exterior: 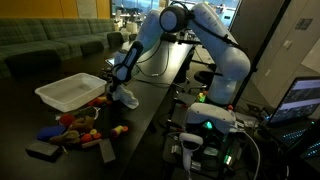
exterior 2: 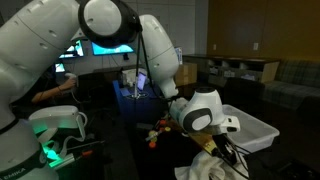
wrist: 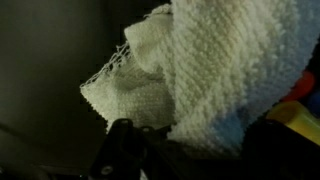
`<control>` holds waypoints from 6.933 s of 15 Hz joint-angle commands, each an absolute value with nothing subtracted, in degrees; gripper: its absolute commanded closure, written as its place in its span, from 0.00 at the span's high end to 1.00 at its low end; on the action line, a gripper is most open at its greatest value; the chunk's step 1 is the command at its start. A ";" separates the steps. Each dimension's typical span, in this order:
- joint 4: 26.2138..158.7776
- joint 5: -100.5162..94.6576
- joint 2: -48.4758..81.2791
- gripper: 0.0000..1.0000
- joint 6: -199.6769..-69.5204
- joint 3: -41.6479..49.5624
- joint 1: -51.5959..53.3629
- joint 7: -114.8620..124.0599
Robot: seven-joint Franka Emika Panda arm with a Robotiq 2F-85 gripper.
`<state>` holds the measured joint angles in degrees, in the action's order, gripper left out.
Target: Use the white towel to move the objects on the table to the left, then put the white towel in the bowl
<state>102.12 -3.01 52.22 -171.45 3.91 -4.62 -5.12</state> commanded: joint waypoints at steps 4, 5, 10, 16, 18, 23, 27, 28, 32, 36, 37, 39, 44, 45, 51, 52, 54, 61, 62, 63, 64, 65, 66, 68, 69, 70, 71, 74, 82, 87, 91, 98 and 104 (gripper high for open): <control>90.03 -2.46 62.49 0.02 -172.41 4.20 -3.40 -1.73; 89.31 -2.41 63.22 0.02 -172.30 3.82 -3.31 -1.63; 88.82 -2.53 63.79 0.02 -171.94 0.58 -2.33 -2.28; 89.53 -2.56 63.44 0.02 -171.68 -3.56 0.46 -2.59; 89.27 -2.53 63.66 0.02 -171.49 -4.45 1.57 -2.54; 88.70 -2.43 64.01 0.02 -171.46 -6.29 4.26 -2.42; 88.54 -2.20 64.03 0.02 -171.65 -8.57 5.73 -2.53; 88.21 -2.22 64.28 0.02 -171.68 -8.89 6.25 -2.47; 90.37 -2.42 62.07 0.02 -171.69 -9.54 6.76 -2.77; 94.31 -2.71 57.67 0.02 -171.28 -9.59 4.37 -3.97; 95.53 -2.80 56.25 0.02 -171.13 -9.54 3.47 -4.37; 99.49 -2.85 52.16 0.02 -171.05 -10.08 0.42 -5.79; 109.30 -2.34 42.97 0.02 -168.55 -13.99 -10.59 -12.75; 111.83 -1.82 40.72 0.02 -167.31 -15.93 -14.07 -15.12; 122.16 1.77 29.94 0.02 -165.56 -16.29 -25.51 -22.20; 122.92 2.05 29.02 0.02 -165.77 -15.11 -25.93 -22.38; 124.86 2.38 26.39 0.01 -164.92 -12.88 -27.07 -23.14; 132.08 0.02 22.36 0.01 -165.06 -1.91 -23.02 -20.74; 133.06 -0.20 22.30 0.01 -165.13 -0.85 -22.45 -20.49; 134.06 -0.62 22.54 0.01 -165.70 0.35 -21.52 -20.03; 134.82 -0.75 22.90 0.01 -165.71 0.94 -20.83 -19.87; 135.75 -1.00 23.52 0.01 -166.05 1.22 -19.95 -19.78; 136.51 -1.45 24.14 0.02 -166.54 1.57 -18.87 -19.47; 138.20 -1.73 25.36 0.01 -166.46 0.41 -17.18 -19.61; 139.02 -1.98 25.87 0.02 -166.51 -0.17 -16.27 -19.67; 139.69 -1.75 26.62 0.02 -166.61 -1.31 -15.49 -19.78; 140.22 -1.08 27.36 0.02 -166.12 -3.37 -15.15 -20.52; 140.65 -0.04 30.13 0.02 -165.72 -9.42 -13.67 -21.27; 134.48 -0.58 37.20 0.02 -164.65 -20.07 -5.21 -18.95; 127.39 1.16 40.33 0.02 -164.50 -23.87 0.24 -14.57; 119.86 4.20 44.38 0.02 -165.12 -25.19 4.24 -9.72; 114.32 5.85 46.19 0.02 -166.75 -26.18 6.85 -7.05; 117.18 5.92 41.88 0.01 -164.53 -27.40 -0.27 -10.54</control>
<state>115.08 4.80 44.95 -165.80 -25.63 4.42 -7.62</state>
